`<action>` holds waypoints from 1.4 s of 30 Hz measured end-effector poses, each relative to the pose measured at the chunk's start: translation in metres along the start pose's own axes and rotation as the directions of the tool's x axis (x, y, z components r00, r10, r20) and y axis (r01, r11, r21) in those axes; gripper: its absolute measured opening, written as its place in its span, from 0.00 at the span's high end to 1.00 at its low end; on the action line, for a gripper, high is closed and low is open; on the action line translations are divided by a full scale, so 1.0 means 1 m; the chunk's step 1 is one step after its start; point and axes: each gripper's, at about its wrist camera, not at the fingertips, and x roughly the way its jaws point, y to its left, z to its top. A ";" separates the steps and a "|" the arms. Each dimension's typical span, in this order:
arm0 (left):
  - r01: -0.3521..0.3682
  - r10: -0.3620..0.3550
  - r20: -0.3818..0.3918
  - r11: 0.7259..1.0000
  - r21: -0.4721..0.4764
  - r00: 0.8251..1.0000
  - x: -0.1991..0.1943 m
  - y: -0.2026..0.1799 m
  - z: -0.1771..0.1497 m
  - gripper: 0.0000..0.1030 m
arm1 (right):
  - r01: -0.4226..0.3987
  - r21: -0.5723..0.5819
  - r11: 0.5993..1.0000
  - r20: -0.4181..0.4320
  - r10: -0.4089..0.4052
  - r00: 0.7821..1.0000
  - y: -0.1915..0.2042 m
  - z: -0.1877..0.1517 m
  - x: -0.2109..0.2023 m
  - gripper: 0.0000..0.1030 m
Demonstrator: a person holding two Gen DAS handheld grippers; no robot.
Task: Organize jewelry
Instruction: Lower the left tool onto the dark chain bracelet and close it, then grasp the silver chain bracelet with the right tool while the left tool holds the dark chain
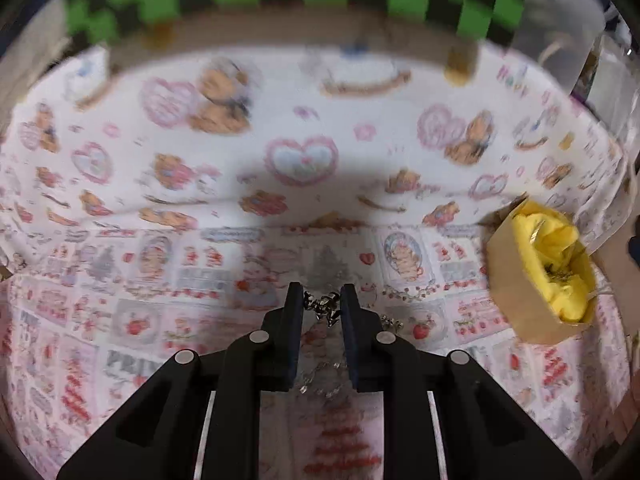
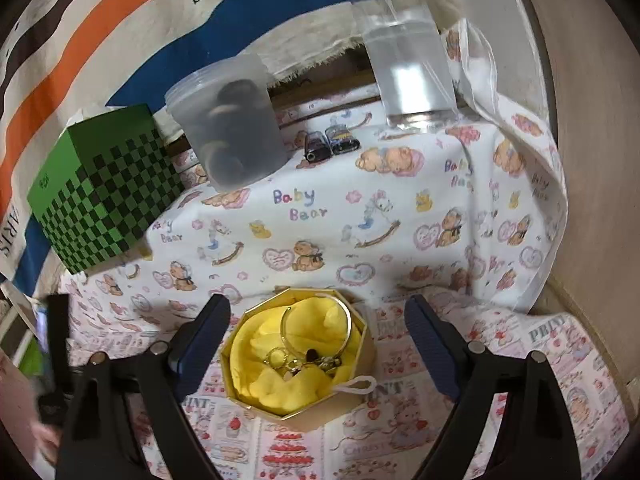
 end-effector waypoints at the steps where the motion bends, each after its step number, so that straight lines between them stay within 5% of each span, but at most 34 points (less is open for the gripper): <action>1: 0.013 -0.013 0.010 1.000 -0.001 1.000 -0.008 0.002 -0.002 0.83 | -0.009 0.002 1.000 -0.007 0.009 1.000 0.000 0.000 0.000 0.15; 6: -0.017 0.013 0.093 0.999 0.047 0.996 -0.057 0.021 -0.025 0.83 | -0.129 0.054 0.990 -0.081 0.133 0.988 -0.001 -0.002 0.006 0.15; 11: 0.013 -0.011 0.156 1.000 -0.014 0.988 -0.079 0.062 -0.025 0.83 | -0.205 -0.066 0.976 -0.160 0.193 0.968 0.034 -0.014 0.008 0.14; 17: -0.002 0.013 0.170 0.998 -0.064 0.985 -0.081 0.090 -0.023 0.83 | -0.191 -0.283 0.940 -0.270 0.113 0.956 0.114 -0.042 0.008 0.10; 20: -0.041 0.052 0.167 0.996 -0.073 0.985 -0.077 0.094 -0.025 0.83 | -0.239 -0.295 0.925 -0.375 0.119 0.919 0.140 -0.051 0.028 0.10; 23: -0.067 0.079 0.157 0.994 -0.082 0.984 -0.071 0.099 -0.026 0.83 | -0.197 -0.358 0.913 -0.415 0.034 0.909 0.162 -0.061 0.051 0.10; 31: -0.057 0.075 0.149 0.991 -0.121 0.986 -0.068 0.112 -0.026 0.83 | -0.200 -0.354 0.914 -0.517 -0.013 0.856 0.184 -0.077 0.099 0.10; 42: -0.042 0.066 0.157 0.987 -0.154 0.985 -0.074 0.119 -0.024 0.83 | -0.257 -0.406 0.877 -0.546 -0.007 0.838 0.199 -0.088 0.124 0.13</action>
